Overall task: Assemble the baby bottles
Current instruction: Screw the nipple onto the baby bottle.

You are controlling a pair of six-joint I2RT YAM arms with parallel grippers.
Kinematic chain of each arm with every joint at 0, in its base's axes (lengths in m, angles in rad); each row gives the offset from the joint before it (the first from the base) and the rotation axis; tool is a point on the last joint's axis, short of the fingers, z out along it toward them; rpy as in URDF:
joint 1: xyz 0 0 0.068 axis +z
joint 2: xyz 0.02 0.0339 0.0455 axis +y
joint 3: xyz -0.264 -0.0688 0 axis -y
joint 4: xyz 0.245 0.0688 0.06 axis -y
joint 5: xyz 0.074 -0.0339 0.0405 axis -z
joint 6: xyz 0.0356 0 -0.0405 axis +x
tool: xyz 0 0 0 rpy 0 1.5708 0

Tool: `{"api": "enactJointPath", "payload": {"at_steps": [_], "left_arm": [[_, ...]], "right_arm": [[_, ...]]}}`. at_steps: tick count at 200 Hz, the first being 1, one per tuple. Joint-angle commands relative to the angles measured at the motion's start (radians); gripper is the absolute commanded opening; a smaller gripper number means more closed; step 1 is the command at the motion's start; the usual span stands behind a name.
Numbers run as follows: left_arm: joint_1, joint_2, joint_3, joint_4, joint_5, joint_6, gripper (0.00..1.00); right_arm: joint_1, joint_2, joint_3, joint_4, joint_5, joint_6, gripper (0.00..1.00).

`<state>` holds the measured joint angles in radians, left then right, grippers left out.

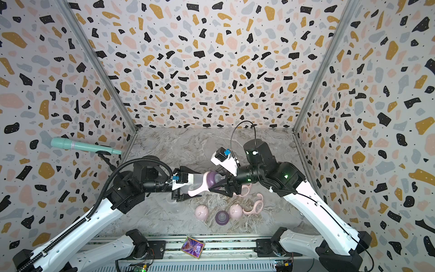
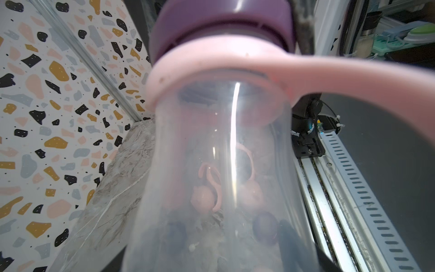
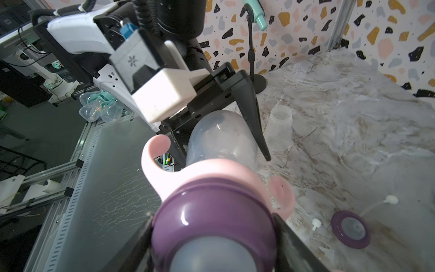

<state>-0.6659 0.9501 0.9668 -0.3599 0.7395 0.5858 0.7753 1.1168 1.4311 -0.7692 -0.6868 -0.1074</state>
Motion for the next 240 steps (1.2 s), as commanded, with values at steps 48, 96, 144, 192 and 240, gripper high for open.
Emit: {"api": "enactJointPath", "payload": {"at_steps": [48, 96, 144, 192, 240], "left_arm": [[-0.017, 0.027, 0.054, -0.012, 0.314, -0.007, 0.0], [-0.017, 0.056, 0.065, 0.014, 0.399, -0.068, 0.0], [-0.017, 0.056, 0.066, 0.05, 0.423, -0.144, 0.0], [-0.016, 0.037, 0.067, 0.055, 0.397, -0.178, 0.0], [-0.016, -0.093, -0.031, 0.243, 0.105, -0.29, 0.0]], "right_arm": [[0.014, -0.001, -0.031, 0.189, -0.007, -0.129, 0.0], [0.025, -0.015, -0.042, 0.272, -0.025, -0.177, 0.0], [0.072, 0.016, -0.024, 0.232, 0.032, -0.241, 0.0], [0.077, 0.006, -0.031, 0.234, 0.039, -0.259, 0.0], [0.026, 0.036, -0.018, 0.191, -0.007, -0.117, 0.0]]}}
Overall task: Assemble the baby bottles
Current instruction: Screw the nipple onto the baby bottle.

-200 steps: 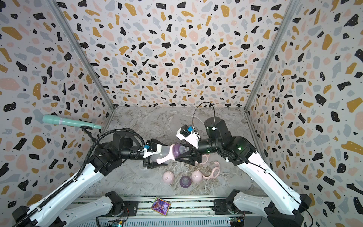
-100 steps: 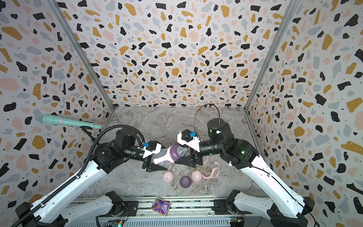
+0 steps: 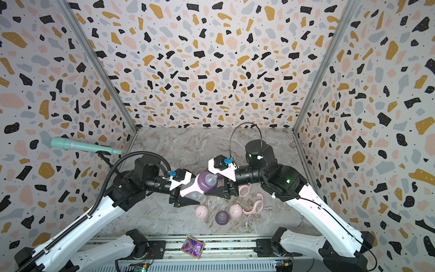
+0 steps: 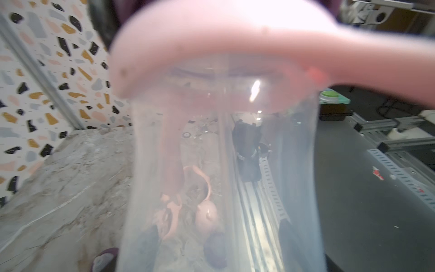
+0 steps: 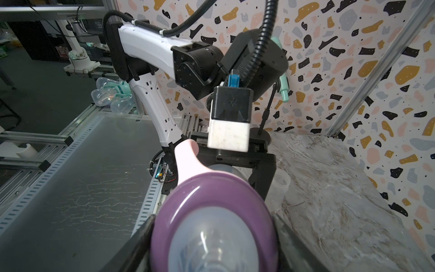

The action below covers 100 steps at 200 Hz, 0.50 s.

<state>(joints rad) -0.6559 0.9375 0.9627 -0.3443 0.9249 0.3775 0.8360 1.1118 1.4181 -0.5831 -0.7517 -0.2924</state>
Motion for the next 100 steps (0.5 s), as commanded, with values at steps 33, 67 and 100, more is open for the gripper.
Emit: {"api": "enactJointPath", "payload": {"at_steps": [33, 67, 100], "left_arm": [[-0.027, -0.124, -0.07, 0.296, -0.152, -0.106, 0.0], [-0.027, -0.11, -0.074, 0.29, -0.072, -0.097, 0.0], [-0.026, -0.042, -0.002, 0.196, 0.085, -0.073, 0.0]], "right_arm": [[-0.081, 0.024, -0.049, 0.078, -0.027, 0.175, 0.0], [-0.108, 0.007, -0.1, 0.177, -0.176, 0.219, 0.0], [-0.138, -0.046, -0.158, 0.313, -0.27, 0.223, 0.0]]}}
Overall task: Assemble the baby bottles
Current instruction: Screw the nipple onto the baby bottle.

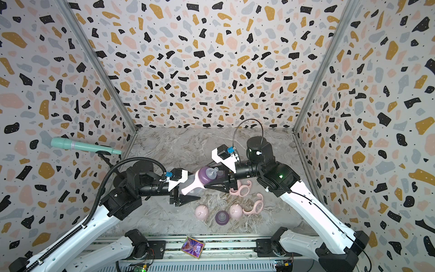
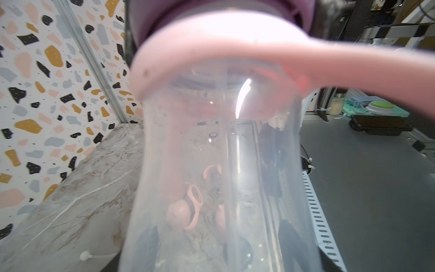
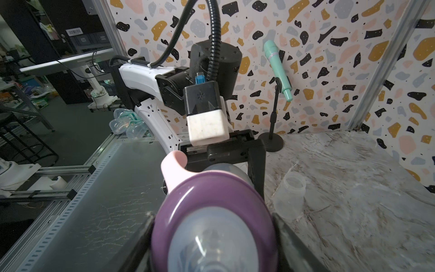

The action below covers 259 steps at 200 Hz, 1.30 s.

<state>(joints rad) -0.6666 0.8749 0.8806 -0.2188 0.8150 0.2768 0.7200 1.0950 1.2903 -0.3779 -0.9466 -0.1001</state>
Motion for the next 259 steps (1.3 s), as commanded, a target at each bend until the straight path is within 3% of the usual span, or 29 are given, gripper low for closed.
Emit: {"api": "enactJointPath", "payload": {"at_steps": [1, 63, 117, 135, 194, 259], "left_arm": [[-0.016, 0.022, 0.082, 0.067, 0.197, 0.031, 0.0], [-0.016, 0.05, 0.123, 0.031, 0.253, 0.037, 0.0], [-0.016, 0.071, 0.139, 0.061, 0.255, -0.04, 0.0], [-0.015, 0.08, 0.145, 0.056, 0.273, -0.042, 0.0], [-0.016, 0.052, 0.134, 0.098, 0.27, -0.046, 0.0], [-0.016, -0.028, 0.071, 0.228, 0.176, -0.074, 0.0]], "right_arm": [[-0.023, -0.031, -0.031, 0.111, -0.077, 0.031, 0.0], [-0.027, -0.008, 0.012, 0.057, -0.098, -0.094, 0.0], [-0.006, 0.005, 0.053, -0.048, 0.052, -0.205, 0.0], [-0.004, 0.002, 0.056, -0.057, 0.041, -0.22, 0.0], [-0.022, -0.016, -0.001, -0.001, -0.038, -0.16, 0.0], [-0.027, -0.084, -0.187, 0.291, -0.11, 0.068, 0.0]]}}
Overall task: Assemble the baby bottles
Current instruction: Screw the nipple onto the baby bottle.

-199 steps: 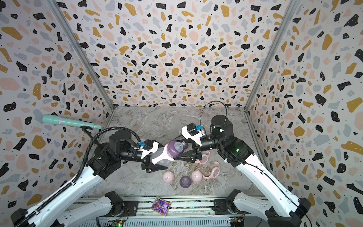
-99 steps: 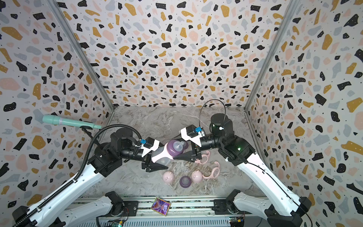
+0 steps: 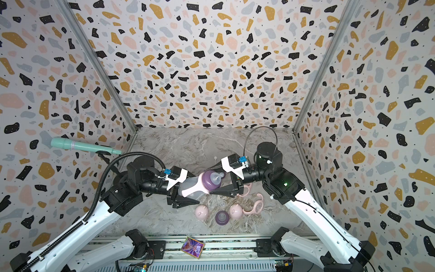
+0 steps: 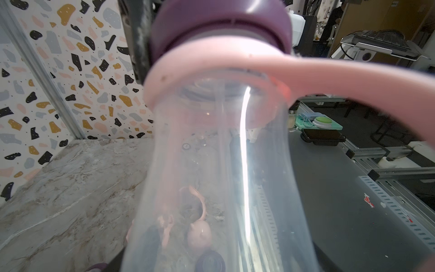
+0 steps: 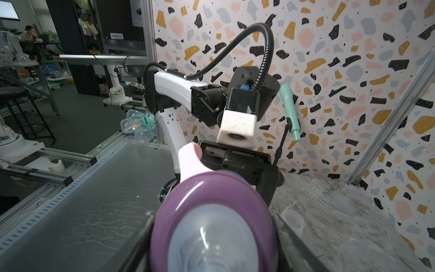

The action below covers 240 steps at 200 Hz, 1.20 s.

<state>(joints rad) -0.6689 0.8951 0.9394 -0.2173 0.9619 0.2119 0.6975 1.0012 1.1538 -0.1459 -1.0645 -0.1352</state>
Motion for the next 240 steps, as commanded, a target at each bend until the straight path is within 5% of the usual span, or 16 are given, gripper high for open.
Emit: {"api": "enactJointPath", "payload": {"at_steps": [1, 77, 110, 165, 204, 240], "left_arm": [[-0.014, -0.048, 0.012, 0.227, 0.029, -0.01, 0.0], [-0.014, -0.071, -0.022, 0.353, -0.117, -0.072, 0.0], [-0.015, -0.115, -0.058, 0.418, -0.294, -0.113, 0.0], [-0.014, -0.163, -0.089, 0.419, -0.634, -0.094, 0.0], [-0.015, -0.171, -0.131, 0.442, -0.802, -0.046, 0.0], [-0.015, -0.164, -0.155, 0.39, -0.794, -0.022, 0.0]], "right_arm": [[-0.004, 0.011, -0.051, 0.059, 0.007, 0.104, 0.0], [0.132, 0.09, -0.141, 0.286, 0.11, 0.257, 0.0], [0.16, 0.113, -0.188, 0.395, 0.217, 0.368, 0.0], [0.22, 0.178, -0.078, 0.2, 0.467, 0.481, 0.0], [0.251, 0.219, -0.031, 0.174, 0.511, 0.586, 0.0], [0.222, 0.226, 0.111, -0.074, 0.527, 0.473, 0.53]]}}
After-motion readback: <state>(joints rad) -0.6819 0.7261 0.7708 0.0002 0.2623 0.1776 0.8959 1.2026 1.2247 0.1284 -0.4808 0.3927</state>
